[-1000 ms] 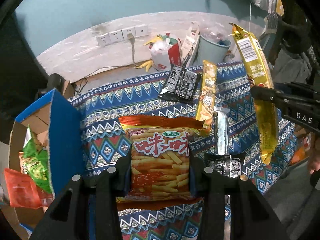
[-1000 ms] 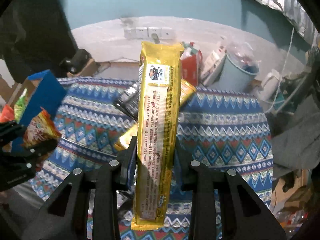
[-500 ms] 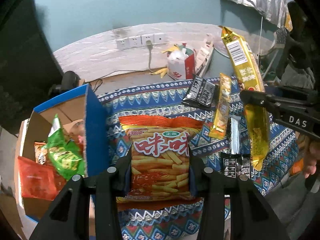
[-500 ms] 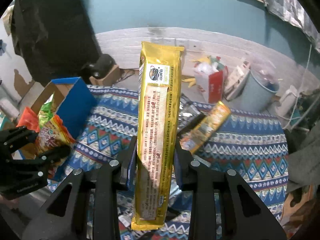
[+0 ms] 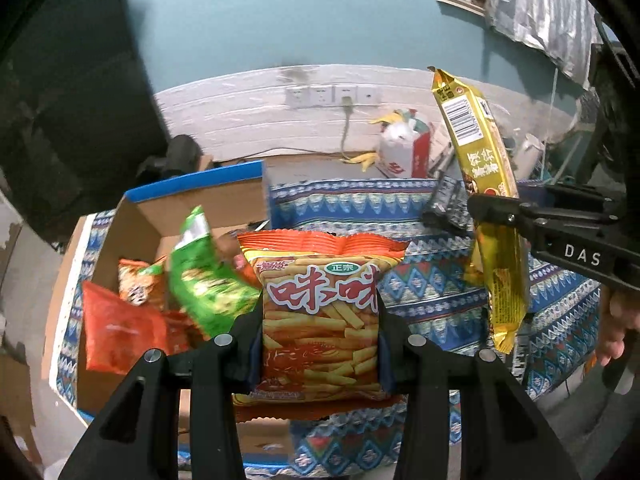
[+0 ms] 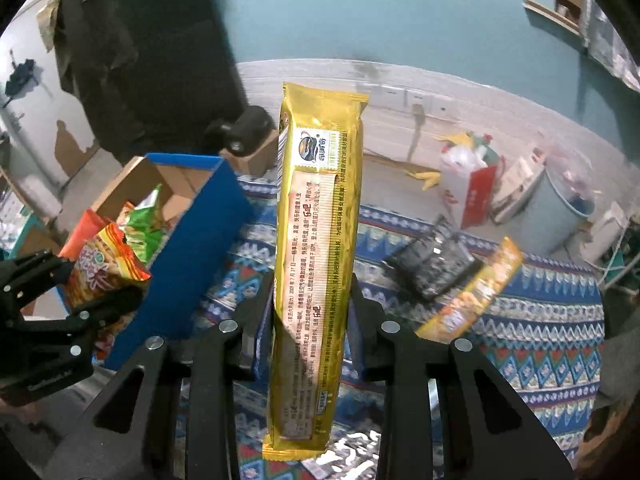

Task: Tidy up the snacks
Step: 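Lift both held snacks and carry them over the cardboard box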

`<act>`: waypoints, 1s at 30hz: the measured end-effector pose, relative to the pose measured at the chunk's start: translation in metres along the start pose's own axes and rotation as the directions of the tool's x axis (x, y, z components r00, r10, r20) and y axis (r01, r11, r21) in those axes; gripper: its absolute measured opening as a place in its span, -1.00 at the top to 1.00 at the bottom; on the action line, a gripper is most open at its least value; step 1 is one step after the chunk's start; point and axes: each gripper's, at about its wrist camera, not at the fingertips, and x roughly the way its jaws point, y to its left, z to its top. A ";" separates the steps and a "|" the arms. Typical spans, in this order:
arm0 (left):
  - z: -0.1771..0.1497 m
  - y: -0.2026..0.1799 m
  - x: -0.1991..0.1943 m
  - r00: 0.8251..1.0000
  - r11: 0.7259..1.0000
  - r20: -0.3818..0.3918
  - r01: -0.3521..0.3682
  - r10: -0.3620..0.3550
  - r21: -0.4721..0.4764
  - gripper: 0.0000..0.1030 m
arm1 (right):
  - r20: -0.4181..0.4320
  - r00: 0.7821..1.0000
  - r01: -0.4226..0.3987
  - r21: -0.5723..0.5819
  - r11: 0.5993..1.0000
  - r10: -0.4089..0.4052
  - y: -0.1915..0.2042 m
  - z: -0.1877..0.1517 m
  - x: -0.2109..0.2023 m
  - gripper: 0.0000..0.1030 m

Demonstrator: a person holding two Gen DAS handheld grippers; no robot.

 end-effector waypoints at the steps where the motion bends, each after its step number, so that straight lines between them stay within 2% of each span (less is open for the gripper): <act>1: -0.002 0.006 0.000 1.000 1.000 -0.001 -0.007 0.007 -0.011 0.14 | -0.001 1.000 -0.007 -0.008 1.000 0.007 0.005 0.002 0.002 0.42; 12: -0.022 0.068 0.008 0.998 0.986 -0.049 -0.051 0.044 -0.156 0.14 | -0.017 0.998 -0.065 -0.063 0.996 0.064 0.060 0.019 0.023 0.42; 17: -0.032 0.083 0.016 0.996 0.981 -0.081 -0.059 0.045 -0.186 0.14 | -0.022 0.996 -0.093 -0.074 0.993 0.092 0.080 0.025 0.029 0.42; 20: -0.035 0.088 0.017 0.994 0.978 -0.098 -0.077 0.059 -0.194 -0.01 | -0.024 0.994 -0.107 -0.081 0.991 0.105 0.091 0.028 0.031 0.42; 21: -0.035 0.089 0.017 0.993 0.977 -0.100 -0.085 0.066 -0.195 -0.19 | -0.025 0.993 -0.114 -0.080 0.990 0.112 0.094 0.029 0.032 0.42; 23: -0.036 0.093 0.013 0.991 0.974 -0.092 -0.111 0.094 -0.200 -0.39 | -0.031 0.991 -0.133 -0.072 0.988 0.131 0.098 0.031 0.034 0.42; 30: -0.036 0.119 -0.002 0.988 0.959 -0.069 -0.148 0.135 -0.241 -0.42 | -0.025 0.982 -0.189 -0.063 0.980 0.188 0.122 0.042 0.037 0.42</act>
